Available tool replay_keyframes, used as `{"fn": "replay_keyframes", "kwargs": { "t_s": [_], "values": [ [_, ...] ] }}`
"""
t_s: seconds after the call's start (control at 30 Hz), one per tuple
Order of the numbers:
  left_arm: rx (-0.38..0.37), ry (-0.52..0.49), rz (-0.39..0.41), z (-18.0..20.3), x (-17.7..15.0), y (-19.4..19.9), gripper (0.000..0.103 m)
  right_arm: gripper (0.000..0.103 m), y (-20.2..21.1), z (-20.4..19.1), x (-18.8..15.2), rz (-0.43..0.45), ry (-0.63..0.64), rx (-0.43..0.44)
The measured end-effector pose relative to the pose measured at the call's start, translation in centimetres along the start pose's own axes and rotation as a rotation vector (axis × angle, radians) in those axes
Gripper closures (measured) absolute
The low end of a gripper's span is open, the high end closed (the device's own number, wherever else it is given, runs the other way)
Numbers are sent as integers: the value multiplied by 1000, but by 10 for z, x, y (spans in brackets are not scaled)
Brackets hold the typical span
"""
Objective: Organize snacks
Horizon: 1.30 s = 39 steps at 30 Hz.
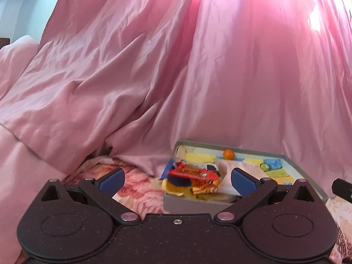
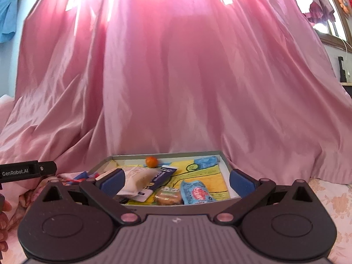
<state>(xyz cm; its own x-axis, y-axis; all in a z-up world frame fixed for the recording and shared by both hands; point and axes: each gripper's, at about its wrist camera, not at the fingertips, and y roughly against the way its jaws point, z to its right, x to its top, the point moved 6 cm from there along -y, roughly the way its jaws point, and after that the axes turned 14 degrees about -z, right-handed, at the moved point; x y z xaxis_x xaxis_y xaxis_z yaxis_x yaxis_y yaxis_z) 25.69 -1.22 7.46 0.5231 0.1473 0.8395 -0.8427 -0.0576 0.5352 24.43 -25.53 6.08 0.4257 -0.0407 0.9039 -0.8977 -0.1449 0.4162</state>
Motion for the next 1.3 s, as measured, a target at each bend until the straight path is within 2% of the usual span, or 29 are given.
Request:
{"fn": "replay_keyframes", "kwargs": {
  "t_s": [0.27, 0.57, 0.77, 1.3],
  "values": [
    [15, 10, -9, -15, -20, 22, 1, 0, 17, -14, -13, 28, 51, 4],
    [30, 34, -9, -33, -46, 50, 1, 0, 38, -36, -30, 41, 80, 45],
    [26, 68, -28, -39, -57, 60, 1, 0, 49, -43, -41, 20, 59, 61],
    [51, 44, -46, -54, -91, 75, 1, 0, 70, -41, -71, -27, 15, 19]
  ]
}}
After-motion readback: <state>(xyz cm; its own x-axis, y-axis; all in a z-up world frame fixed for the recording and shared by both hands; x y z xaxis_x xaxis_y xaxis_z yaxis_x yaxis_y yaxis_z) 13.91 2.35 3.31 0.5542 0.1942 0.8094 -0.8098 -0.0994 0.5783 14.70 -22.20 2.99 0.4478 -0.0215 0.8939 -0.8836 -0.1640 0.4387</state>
